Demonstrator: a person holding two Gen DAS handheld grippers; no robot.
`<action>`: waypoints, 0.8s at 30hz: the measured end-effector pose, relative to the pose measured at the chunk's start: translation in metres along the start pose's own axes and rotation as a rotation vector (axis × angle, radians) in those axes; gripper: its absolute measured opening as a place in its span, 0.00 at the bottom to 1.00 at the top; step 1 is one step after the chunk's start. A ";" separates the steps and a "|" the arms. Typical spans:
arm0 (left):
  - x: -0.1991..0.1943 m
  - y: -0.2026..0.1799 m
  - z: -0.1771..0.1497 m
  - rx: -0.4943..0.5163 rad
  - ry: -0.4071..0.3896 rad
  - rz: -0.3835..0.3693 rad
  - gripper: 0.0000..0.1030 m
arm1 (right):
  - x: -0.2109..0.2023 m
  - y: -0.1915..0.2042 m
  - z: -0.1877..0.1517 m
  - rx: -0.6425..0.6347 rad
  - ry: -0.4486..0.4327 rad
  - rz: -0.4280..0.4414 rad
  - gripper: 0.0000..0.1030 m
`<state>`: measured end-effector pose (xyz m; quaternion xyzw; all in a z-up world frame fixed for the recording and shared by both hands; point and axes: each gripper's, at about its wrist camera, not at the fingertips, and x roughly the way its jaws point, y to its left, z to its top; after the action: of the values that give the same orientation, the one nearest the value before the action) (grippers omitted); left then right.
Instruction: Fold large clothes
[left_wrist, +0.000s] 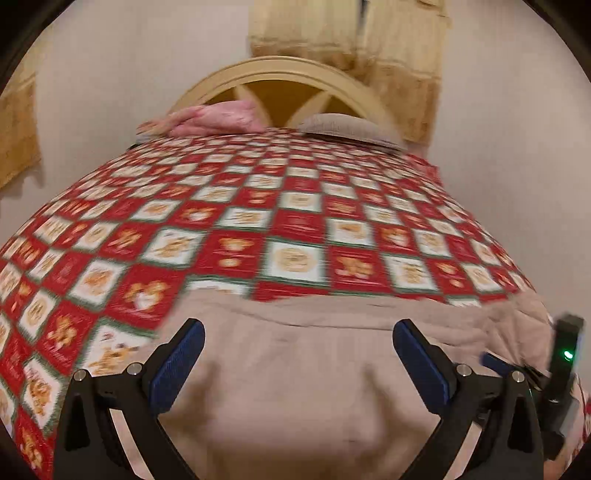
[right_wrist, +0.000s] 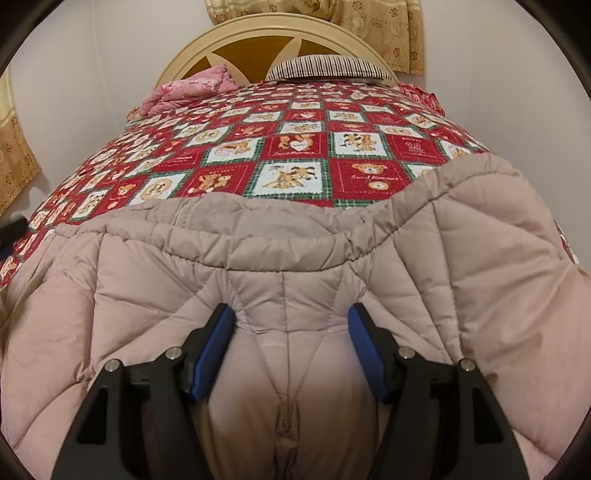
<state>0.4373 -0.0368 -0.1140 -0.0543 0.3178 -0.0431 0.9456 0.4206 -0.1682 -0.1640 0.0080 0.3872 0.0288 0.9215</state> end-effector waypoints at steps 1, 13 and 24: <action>0.009 -0.013 -0.005 0.041 0.026 0.012 0.99 | 0.000 0.000 0.000 0.001 0.000 0.003 0.66; 0.061 -0.011 -0.033 0.050 0.148 0.052 0.99 | -0.030 -0.054 0.025 0.113 -0.004 0.181 0.69; 0.064 -0.013 -0.035 0.055 0.152 0.051 0.99 | -0.003 -0.100 0.015 0.275 -0.054 0.293 0.69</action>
<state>0.4664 -0.0595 -0.1785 -0.0167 0.3889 -0.0315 0.9206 0.4338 -0.2685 -0.1555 0.1908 0.3571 0.1094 0.9078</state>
